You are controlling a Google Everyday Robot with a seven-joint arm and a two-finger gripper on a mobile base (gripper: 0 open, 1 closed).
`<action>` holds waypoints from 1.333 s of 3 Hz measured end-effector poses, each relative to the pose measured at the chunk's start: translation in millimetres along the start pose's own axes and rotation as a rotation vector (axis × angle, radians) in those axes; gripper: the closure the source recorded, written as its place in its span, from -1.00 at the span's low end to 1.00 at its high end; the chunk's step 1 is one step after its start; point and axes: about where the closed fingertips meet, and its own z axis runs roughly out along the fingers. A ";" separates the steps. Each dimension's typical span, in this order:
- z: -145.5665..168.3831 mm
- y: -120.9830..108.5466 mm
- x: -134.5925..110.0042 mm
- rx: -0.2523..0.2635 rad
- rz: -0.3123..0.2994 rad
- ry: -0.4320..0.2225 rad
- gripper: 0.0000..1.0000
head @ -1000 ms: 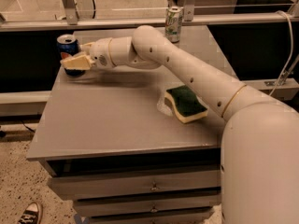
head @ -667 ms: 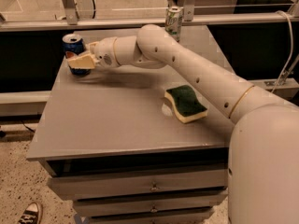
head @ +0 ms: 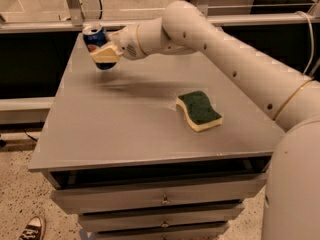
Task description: Knock pepsi can over
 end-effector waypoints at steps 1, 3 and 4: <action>-33.1 -12.4 0.3 0.015 -0.039 0.141 1.00; -76.0 -15.3 36.2 -0.054 -0.030 0.480 1.00; -79.9 10.6 63.1 -0.211 -0.026 0.643 0.50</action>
Offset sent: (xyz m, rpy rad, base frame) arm -0.0293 -0.1238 -0.0087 -0.5875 0.1938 0.0670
